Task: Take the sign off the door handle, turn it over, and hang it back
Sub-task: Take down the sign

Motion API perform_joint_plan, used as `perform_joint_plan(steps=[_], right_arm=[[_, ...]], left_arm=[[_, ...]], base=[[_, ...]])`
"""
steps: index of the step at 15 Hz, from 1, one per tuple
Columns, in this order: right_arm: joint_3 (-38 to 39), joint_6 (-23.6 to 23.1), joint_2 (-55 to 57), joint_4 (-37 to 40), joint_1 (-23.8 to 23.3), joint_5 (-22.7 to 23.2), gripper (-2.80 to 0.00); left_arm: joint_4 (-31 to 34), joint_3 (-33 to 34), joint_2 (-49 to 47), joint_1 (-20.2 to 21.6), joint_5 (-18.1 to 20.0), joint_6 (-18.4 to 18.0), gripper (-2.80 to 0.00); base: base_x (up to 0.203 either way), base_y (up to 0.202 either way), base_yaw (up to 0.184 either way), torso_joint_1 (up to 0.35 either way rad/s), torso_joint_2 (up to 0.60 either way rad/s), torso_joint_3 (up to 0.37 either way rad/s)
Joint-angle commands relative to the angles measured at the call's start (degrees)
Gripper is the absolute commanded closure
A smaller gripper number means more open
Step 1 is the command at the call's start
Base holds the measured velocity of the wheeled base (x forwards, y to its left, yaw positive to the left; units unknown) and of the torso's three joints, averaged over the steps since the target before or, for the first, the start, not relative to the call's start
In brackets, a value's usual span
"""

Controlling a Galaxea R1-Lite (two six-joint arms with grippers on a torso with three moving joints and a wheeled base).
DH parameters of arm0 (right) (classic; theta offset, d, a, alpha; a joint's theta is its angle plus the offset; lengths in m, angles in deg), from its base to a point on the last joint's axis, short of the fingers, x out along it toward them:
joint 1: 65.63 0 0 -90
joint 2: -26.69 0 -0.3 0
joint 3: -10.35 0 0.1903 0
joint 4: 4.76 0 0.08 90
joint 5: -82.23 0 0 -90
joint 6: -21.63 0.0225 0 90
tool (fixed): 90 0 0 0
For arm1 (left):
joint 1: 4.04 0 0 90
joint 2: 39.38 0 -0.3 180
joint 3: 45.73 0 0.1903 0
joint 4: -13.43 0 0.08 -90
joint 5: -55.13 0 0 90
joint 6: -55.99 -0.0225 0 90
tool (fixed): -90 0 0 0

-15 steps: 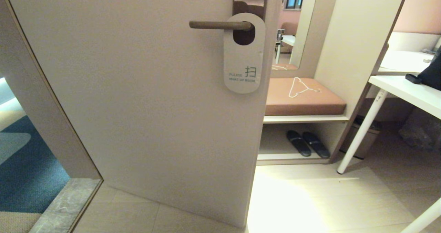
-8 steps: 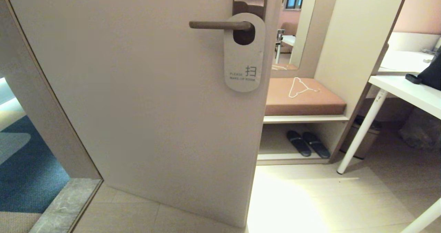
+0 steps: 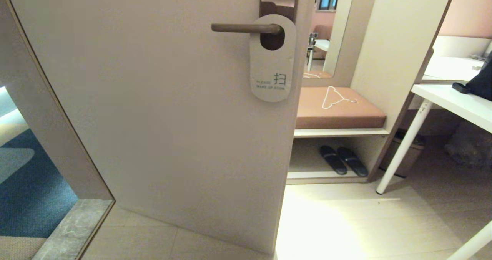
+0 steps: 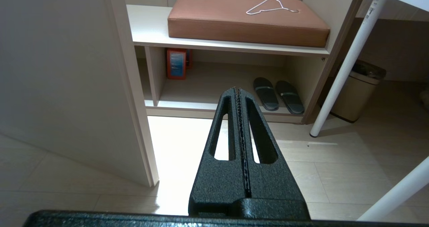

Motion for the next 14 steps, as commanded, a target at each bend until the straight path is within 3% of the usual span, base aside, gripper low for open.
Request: perform_joint_plan(steps=[1, 14], right_arm=[[0.0, 0.1, 0.1, 0.0, 0.0, 0.0, 0.0], [0.0, 0.0, 0.1, 0.0, 0.0, 0.1, 0.0]], left_arm=[[0.0, 0.0, -0.1, 0.0, 0.0, 0.6, 0.0], [-0.1, 0.0, -0.1, 0.0, 0.0, 1.1, 0.0]], base=[[0.0, 0.0, 0.0, 0.0, 0.0, 0.0], [0.0, 0.0, 0.0, 0.0, 0.0, 0.0]])
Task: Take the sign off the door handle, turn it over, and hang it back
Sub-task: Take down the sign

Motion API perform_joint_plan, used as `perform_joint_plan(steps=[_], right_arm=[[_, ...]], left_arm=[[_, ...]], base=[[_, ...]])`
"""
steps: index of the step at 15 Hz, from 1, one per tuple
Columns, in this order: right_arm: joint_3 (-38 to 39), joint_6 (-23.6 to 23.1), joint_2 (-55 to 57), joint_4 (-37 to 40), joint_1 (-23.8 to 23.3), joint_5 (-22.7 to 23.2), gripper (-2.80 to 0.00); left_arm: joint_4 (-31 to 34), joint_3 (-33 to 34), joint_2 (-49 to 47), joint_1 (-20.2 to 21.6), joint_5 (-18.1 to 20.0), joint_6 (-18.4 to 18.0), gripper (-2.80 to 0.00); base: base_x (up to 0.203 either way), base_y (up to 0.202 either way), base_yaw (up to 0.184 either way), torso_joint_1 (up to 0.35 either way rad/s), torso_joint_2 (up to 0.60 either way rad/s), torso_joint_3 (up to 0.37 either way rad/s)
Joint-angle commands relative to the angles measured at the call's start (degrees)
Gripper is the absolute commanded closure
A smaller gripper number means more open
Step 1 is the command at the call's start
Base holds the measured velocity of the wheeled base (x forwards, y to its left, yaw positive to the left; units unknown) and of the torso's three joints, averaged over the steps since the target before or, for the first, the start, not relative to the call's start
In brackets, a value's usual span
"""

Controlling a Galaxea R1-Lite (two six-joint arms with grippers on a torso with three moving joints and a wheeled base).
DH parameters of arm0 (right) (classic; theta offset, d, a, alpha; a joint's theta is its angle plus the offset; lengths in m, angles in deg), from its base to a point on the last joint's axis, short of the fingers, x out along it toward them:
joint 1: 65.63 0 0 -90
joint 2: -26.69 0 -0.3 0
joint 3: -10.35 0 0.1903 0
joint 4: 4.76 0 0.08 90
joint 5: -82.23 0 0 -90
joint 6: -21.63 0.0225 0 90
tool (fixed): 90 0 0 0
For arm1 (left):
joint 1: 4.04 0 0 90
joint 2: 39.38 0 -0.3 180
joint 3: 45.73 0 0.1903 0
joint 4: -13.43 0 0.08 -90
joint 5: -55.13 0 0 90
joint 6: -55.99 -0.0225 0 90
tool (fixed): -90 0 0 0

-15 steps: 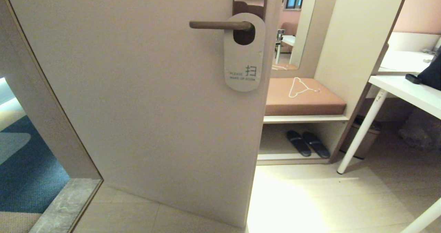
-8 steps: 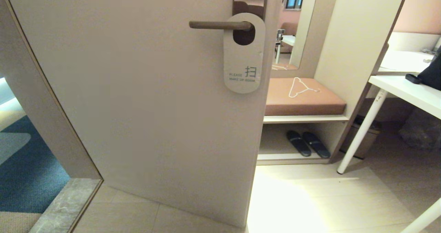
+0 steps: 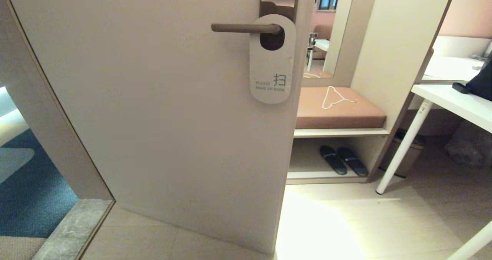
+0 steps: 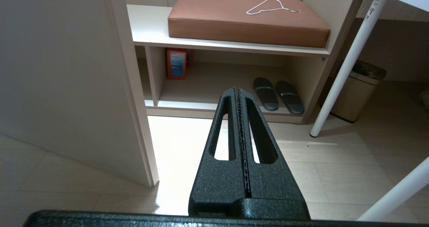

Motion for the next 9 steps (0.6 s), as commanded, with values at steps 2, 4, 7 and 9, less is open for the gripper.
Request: perform_joint_plan(steps=[2, 4, 7, 9], right_arm=[[0.0, 0.2, 0.1, 0.0, 0.0, -0.1, 0.0], [0.0, 1.3, 0.1, 0.0, 0.0, -0.5, 0.0], [-0.2, 1.4, 0.1, 0.4, 0.0, -1.0, 0.0], [-0.3, 1.4, 0.1, 0.4, 0.0, -1.1, 0.0]], left_arm=[[0.0, 0.0, -0.1, 0.0, 0.0, 0.0, 0.0], [0.0, 0.0, -0.1, 0.0, 0.0, 0.0, 0.0], [0.0, 0.0, -0.1, 0.0, 0.0, 0.0, 0.0], [0.0, 0.0, -0.1, 0.0, 0.0, 0.0, 0.0]], base=[[0.0, 0.0, 0.0, 0.0, 0.0, 0.0], [0.0, 0.0, 0.0, 0.0, 0.0, 0.0], [0.0, 0.0, 0.0, 0.0, 0.0, 0.0], [0.0, 0.0, 0.0, 0.0, 0.0, 0.0]])
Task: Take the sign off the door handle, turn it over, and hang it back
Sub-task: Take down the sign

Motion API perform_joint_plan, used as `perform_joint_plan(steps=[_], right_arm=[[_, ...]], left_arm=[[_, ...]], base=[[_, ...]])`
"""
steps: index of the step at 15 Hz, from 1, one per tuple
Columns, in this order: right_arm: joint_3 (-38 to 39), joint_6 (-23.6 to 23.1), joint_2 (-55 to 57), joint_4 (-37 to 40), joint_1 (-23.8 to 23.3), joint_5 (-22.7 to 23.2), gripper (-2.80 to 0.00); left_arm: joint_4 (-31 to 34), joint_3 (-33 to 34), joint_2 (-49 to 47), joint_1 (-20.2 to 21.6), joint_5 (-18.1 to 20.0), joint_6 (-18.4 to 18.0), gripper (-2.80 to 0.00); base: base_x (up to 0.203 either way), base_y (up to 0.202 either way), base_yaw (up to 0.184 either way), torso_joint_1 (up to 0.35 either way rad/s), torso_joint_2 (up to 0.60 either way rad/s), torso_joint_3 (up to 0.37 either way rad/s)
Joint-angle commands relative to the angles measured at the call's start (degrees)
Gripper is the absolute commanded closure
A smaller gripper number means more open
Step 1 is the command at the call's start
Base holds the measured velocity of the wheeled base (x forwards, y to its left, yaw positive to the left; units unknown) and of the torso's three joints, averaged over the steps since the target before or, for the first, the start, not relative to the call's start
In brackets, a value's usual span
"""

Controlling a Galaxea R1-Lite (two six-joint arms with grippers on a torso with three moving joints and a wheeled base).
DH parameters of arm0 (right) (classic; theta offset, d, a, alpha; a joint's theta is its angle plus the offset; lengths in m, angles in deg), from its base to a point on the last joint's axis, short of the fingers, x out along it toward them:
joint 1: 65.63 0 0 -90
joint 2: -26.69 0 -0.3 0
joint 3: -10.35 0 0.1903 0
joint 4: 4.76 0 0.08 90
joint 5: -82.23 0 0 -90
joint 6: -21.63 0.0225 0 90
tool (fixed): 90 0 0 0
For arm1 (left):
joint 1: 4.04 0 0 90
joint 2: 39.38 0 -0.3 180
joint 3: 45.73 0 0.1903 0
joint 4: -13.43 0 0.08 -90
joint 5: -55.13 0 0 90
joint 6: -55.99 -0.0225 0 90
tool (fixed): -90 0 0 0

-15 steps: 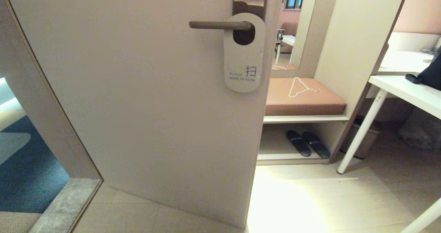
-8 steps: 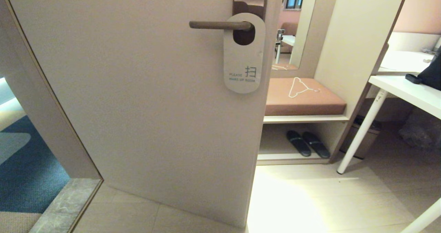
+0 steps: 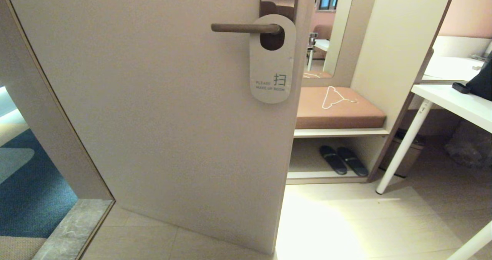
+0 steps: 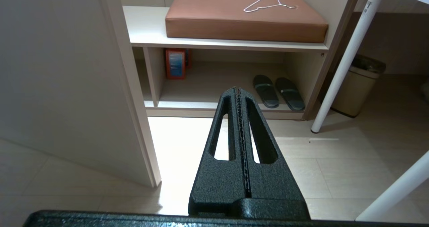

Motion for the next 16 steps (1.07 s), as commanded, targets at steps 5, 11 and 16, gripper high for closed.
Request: perform_joint_plan(steps=[5, 11, 16], right_arm=[[-7.4, 0.0, 0.1, 3.4, 0.0, 1.6, 0.0], [-21.8, 0.9, 12.5, 6.9, 0.3, 3.5, 0.0], [-41.0, 4.2, 34.1, 3.4, 4.4, 3.6, 0.0]], left_arm=[[0.1, 0.0, -0.1, 0.0, 0.0, 0.0, 0.0], [0.0, 0.0, -0.1, 0.0, 0.0, 0.0, 0.0], [0.0, 0.1, -0.1, 0.0, 0.0, 0.0, 0.0]], base=[[0.0, 0.0, 0.0, 0.0, 0.0, 0.0], [0.0, 0.0, 0.0, 0.0, 0.0, 0.0], [0.0, 0.0, 0.0, 0.0, 0.0, 0.0]])
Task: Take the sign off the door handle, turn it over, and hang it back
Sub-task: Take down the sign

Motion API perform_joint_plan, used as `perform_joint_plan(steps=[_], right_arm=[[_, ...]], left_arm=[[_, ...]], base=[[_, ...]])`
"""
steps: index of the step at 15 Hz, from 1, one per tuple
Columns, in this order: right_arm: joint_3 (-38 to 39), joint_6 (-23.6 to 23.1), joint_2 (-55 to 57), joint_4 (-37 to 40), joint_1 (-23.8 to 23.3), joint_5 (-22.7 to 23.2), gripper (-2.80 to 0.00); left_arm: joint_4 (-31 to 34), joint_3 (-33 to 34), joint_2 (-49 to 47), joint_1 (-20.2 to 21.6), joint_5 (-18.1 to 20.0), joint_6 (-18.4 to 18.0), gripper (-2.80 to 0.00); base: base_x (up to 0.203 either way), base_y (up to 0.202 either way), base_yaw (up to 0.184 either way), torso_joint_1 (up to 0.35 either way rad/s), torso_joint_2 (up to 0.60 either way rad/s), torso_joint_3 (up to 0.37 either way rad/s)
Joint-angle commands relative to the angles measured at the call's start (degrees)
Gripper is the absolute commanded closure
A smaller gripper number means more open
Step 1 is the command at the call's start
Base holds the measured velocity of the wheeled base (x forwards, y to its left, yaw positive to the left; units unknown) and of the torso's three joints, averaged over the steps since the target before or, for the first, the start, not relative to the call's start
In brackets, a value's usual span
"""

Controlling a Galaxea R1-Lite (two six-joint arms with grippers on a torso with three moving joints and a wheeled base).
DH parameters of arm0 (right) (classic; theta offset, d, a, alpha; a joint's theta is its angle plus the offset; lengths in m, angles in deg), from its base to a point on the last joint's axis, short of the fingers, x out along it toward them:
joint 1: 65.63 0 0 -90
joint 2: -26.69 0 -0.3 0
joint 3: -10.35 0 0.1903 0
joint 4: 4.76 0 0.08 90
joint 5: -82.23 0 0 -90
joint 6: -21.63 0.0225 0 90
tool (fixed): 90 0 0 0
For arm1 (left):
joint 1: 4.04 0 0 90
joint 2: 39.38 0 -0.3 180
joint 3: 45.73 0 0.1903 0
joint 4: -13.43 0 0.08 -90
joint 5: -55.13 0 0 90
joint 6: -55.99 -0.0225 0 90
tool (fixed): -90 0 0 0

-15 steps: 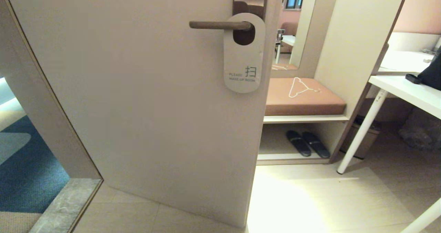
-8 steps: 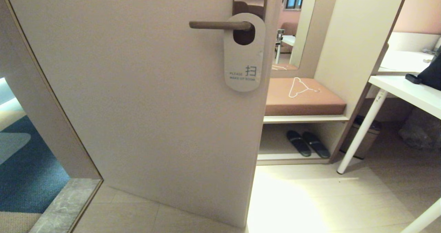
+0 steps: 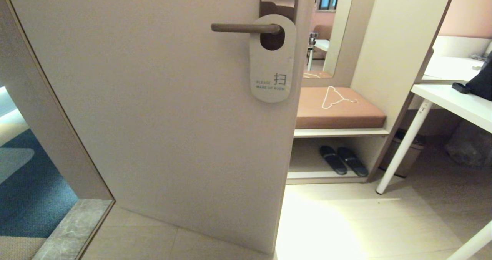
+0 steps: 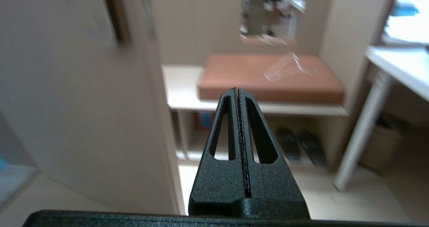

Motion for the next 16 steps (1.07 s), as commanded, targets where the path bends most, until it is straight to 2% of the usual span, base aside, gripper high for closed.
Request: perform_joint_plan(steps=[1, 3, 6, 13, 14, 16], right_arm=[[-7.3, 0.2, 11.8, -0.8, 5.0, 0.1, 0.0], [-9.7, -0.8, 14.0, -1.0, 11.2, 0.0, 0.0], [-10.1, -7.1, 16.4, -1.0, 16.6, -0.3, 0.0], [-11.5, -8.1, 29.3, -1.3, 16.8, 0.3, 0.0], [-12.3, -8.1, 31.7, -1.4, 16.8, 1.0, 0.0], [-14.4, -8.0, 35.5, -1.4, 16.7, 6.0, 0.0]], left_arm=[[0.0, 0.0, -0.1, 0.0, 0.0, 0.0, 0.0], [0.0, 0.0, -0.1, 0.0, 0.0, 0.0, 0.0], [0.0, 0.0, -0.1, 0.0, 0.0, 0.0, 0.0], [0.0, 0.0, -0.1, 0.0, 0.0, 0.0, 0.0], [0.0, 0.1, -0.1, 0.0, 0.0, 0.0, 0.0], [0.0, 0.0, -0.1, 0.0, 0.0, 0.0, 0.0]], base=[[0.0, 0.0, 0.0, 0.0, 0.0, 0.0], [0.0, 0.0, 0.0, 0.0, 0.0, 0.0], [0.0, 0.0, 0.0, 0.0, 0.0, 0.0], [0.0, 0.0, 0.0, 0.0, 0.0, 0.0], [0.0, 0.0, 0.0, 0.0, 0.0, 0.0], [0.0, 0.0, 0.0, 0.0, 0.0, 0.0]])
